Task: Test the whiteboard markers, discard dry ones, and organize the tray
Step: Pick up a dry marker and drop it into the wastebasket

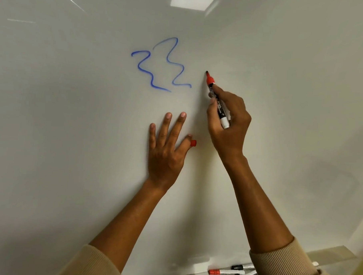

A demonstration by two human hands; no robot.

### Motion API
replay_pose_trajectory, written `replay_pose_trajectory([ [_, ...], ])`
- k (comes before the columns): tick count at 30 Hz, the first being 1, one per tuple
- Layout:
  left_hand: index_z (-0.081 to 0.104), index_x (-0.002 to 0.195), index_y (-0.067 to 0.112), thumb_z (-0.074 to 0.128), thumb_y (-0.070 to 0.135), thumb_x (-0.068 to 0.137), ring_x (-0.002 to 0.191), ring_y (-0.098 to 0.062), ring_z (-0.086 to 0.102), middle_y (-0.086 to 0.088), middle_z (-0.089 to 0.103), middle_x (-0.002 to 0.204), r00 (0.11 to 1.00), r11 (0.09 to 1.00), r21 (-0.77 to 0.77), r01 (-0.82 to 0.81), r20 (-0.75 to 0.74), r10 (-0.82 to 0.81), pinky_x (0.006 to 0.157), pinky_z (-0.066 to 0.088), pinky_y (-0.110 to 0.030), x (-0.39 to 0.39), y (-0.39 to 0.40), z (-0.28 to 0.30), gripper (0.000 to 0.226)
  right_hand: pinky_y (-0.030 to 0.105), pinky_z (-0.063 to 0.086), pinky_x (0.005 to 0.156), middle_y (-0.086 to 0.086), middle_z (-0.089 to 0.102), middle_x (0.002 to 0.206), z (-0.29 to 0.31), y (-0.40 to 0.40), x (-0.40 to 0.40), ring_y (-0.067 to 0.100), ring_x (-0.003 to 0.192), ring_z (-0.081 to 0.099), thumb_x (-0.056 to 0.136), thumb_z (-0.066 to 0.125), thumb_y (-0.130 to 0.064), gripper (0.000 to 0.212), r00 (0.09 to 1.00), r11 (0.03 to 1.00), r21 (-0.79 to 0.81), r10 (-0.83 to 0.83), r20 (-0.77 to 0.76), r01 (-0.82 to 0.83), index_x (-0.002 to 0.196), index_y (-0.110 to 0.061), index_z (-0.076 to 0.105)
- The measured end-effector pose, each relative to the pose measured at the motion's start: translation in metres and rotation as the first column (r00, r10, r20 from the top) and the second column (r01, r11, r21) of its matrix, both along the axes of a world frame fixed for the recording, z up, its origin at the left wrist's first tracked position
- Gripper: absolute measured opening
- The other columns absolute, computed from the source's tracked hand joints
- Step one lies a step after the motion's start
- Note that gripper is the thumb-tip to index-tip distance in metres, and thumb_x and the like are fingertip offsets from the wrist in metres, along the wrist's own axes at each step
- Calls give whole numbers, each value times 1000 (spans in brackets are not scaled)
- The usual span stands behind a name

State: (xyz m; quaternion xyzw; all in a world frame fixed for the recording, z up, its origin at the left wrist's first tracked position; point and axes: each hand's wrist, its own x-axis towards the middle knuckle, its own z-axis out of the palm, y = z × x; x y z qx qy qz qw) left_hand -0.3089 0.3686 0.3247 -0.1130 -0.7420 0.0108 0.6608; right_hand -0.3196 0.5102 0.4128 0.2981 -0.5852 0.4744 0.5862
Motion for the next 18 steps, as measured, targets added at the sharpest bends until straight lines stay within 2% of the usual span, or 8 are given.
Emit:
replay_pose_trajectory([
  [4, 70, 101, 22, 56, 33, 99, 143, -36, 32, -9, 41, 150, 1000, 1000, 11, -7, 7, 7, 115, 22, -60, 1, 2, 0, 18, 31, 55, 89, 5, 73, 109, -18, 16, 1, 17, 100, 68, 93, 62, -9, 28, 996, 995, -94, 28, 89, -20, 120, -3, 69],
  [8, 70, 99, 20, 56, 33, 99, 142, -36, 34, -10, 45, 149, 1000, 999, 35, 19, 8, -20, 115, 22, -61, 3, 6, 1, 19, 36, 57, 88, 6, 73, 110, -41, 29, 8, 17, 100, 69, 92, 63, -8, 28, 992, 1000, 15, 21, 127, -23, 119, -4, 69],
  [11, 69, 96, 17, 60, 30, 95, 144, -36, 30, -10, 43, 150, 995, 994, 92, 64, 75, -71, 118, 15, -59, 8, 11, 2, 16, 39, 56, 90, 2, 74, 109, -54, 48, 13, 15, 103, 69, 95, 61, -12, 27, 959, 994, -89, 92, 269, -70, 120, -10, 71],
  [13, 69, 93, 14, 64, 28, 92, 146, -35, 26, -11, 41, 151, 979, 979, 152, 139, 128, -159, 119, 13, -57, 14, 18, -2, 14, 30, 56, 90, 1, 76, 106, -60, 58, 23, 11, 101, 70, 97, 60, -14, 25, 896, 971, -187, 213, 389, -150, 119, -12, 72],
  [15, 68, 91, 11, 65, 24, 91, 145, -32, 30, -11, 46, 147, 945, 939, 229, 257, 145, -294, 119, 19, -54, 22, 27, -11, 14, 19, 50, 86, 3, 78, 93, -69, 70, 32, 7, 96, 70, 100, 57, -16, 22, 820, 940, -258, 324, 472, -223, 111, -10, 75],
  [16, 68, 91, 8, 66, 22, 92, 142, -30, 34, -11, 50, 143, 920, 909, 272, 315, 150, -363, 118, 25, -50, 27, 34, -18, 14, 21, 48, 90, 4, 78, 87, -77, 76, 36, 10, 98, 70, 102, 53, -18, 26, 783, 922, -285, 375, 496, -261, 107, -9, 76],
  [18, 68, 92, 5, 68, 17, 90, 131, -27, 48, -11, 59, 131, 862, 841, 367, 397, 166, -479, 109, 39, -39, 37, 46, -38, 13, 43, 47, 102, 12, 76, 81, -100, 89, 43, 25, 102, 70, 105, 43, -21, 37, 716, 874, -339, 481, 505, -348, 98, -12, 78],
])
